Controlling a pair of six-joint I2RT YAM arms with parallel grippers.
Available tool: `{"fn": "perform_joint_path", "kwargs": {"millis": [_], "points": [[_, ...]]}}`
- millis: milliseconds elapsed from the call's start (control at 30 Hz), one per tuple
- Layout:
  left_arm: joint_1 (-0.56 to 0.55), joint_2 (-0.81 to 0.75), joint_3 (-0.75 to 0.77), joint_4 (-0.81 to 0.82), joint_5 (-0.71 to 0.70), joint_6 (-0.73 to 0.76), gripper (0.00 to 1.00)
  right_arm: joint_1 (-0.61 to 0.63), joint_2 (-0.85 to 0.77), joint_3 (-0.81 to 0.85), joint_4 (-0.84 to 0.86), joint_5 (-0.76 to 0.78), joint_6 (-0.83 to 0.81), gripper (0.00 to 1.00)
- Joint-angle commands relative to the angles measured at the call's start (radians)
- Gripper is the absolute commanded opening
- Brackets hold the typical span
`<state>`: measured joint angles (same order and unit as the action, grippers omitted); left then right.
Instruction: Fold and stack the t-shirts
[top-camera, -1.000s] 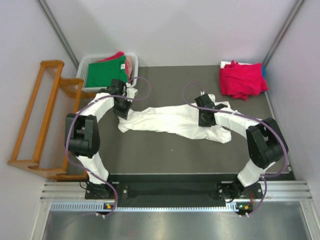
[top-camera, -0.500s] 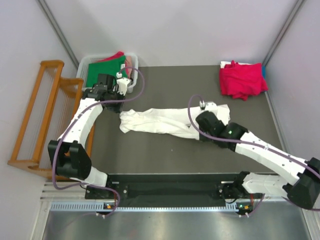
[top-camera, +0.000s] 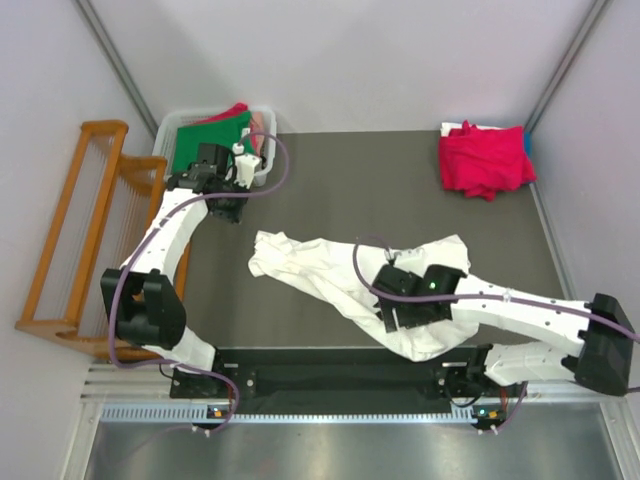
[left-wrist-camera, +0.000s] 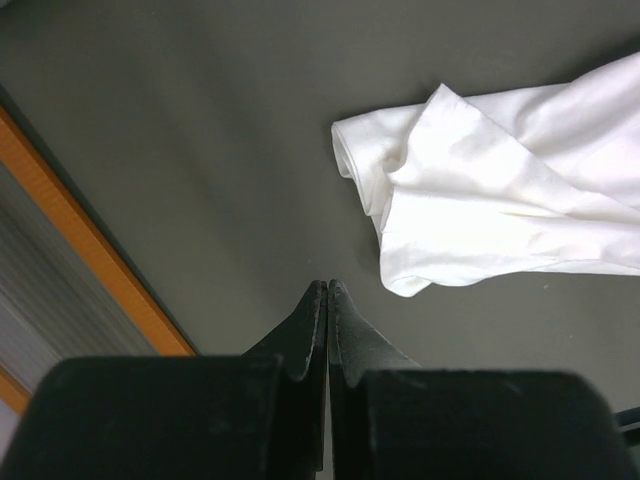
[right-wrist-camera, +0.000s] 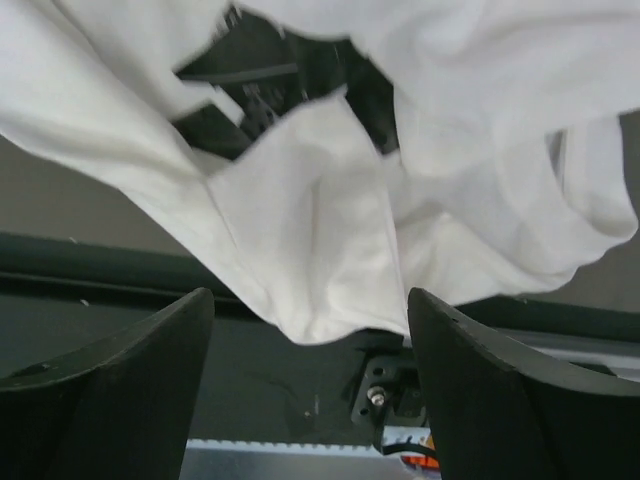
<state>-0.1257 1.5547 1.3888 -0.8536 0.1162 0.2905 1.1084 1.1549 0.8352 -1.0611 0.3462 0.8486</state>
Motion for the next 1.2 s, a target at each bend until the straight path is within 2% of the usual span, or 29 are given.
{"fn": "perform_joint_path", "kwargs": {"millis": [0,200,367,433,633,933,1067,1133,1167], "points": [[0.005,-0.001,0.049,-0.024,-0.010,0.015,0.00,-0.062,0.109,0.165,0.059,0.126,-0.088,0.77],[0.005,-0.018,0.007,-0.004,-0.020,0.027,0.00,-0.139,0.180,0.137,0.183,0.134,-0.141,0.68],[0.005,-0.016,0.004,-0.004,-0.006,0.024,0.00,-0.143,0.206,0.062,0.194,0.174,-0.135,0.63],[0.005,-0.016,-0.004,-0.002,0.028,0.024,0.00,-0.147,0.210,0.038,0.196,0.186,-0.132,0.62],[0.003,-0.018,-0.056,0.005,0.043,0.021,0.09,-0.170,0.210,-0.024,0.208,0.195,-0.122,0.64],[0.003,-0.062,-0.100,0.002,0.057,0.039,0.11,-0.203,0.209,-0.041,0.213,0.171,-0.118,0.63],[0.003,-0.065,-0.103,-0.001,0.071,0.038,0.11,-0.228,0.245,-0.044,0.234,0.163,-0.125,0.46],[0.003,-0.067,-0.103,-0.005,0.073,0.036,0.10,-0.235,0.258,-0.044,0.254,0.160,-0.128,0.40],[0.003,-0.068,-0.103,-0.012,0.074,0.038,0.11,-0.239,0.269,-0.047,0.265,0.154,-0.128,0.40]]}}
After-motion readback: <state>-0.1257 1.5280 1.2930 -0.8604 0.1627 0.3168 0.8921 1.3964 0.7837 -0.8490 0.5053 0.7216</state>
